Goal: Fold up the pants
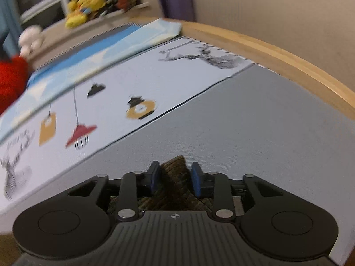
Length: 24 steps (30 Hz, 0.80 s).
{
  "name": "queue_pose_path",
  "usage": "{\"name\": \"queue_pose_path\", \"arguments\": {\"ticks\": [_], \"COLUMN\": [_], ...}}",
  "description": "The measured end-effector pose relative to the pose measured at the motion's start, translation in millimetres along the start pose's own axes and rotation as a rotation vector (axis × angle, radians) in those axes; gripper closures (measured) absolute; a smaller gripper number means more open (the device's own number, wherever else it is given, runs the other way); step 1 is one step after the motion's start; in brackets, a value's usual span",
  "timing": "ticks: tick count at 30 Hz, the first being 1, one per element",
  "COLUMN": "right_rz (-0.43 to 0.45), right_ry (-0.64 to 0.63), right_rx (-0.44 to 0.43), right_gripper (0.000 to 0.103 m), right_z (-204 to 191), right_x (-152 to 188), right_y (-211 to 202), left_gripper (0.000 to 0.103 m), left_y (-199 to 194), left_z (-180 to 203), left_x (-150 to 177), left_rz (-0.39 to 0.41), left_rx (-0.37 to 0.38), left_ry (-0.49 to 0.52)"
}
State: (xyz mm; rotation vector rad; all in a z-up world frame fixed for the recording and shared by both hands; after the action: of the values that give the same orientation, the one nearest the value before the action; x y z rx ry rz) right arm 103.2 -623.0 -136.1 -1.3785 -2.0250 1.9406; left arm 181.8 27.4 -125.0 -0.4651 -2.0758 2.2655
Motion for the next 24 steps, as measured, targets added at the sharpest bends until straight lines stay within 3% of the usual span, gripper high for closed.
{"name": "queue_pose_path", "arguments": {"ticks": [5, 12, 18, 21, 24], "right_rz": [0.009, 0.026, -0.089, -0.076, -0.076], "right_ry": [0.05, 0.134, 0.273, 0.356, 0.316], "right_rx": [-0.002, -0.055, -0.059, -0.095, -0.08], "right_gripper": [0.065, 0.059, 0.059, 0.059, 0.059], "right_z": [9.8, 19.4, 35.8, 36.9, 31.0], "right_x": [13.4, 42.3, 96.3, 111.0, 125.3], "right_y": [-40.8, -99.0, -104.0, -114.7, -121.0], "left_gripper": [0.063, 0.06, 0.058, 0.058, 0.058], "left_y": [33.8, -21.7, -71.0, -74.1, -49.8], "left_z": [-34.5, -27.8, -2.5, 26.0, 53.1], "left_x": [31.3, 60.1, 91.7, 110.5, 129.9], "left_rz": [-0.169, -0.045, 0.066, 0.127, 0.161], "left_rx": [-0.183, -0.103, -0.088, -0.033, -0.068], "left_ry": [-0.015, -0.042, -0.047, -0.047, 0.026]}}
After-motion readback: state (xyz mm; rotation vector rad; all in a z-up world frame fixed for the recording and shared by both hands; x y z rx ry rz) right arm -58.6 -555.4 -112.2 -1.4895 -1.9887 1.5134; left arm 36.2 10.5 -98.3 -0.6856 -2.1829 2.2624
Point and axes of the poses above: each gripper's, at about its wrist camera, not at the fingertips, and y roughly the way its jaws point, z to its right, x to its underside, the point moved 7 cm from there along y, roughly the way its jaws point, and after that the axes turned 10 degrees about -z, right-handed, at the moved point
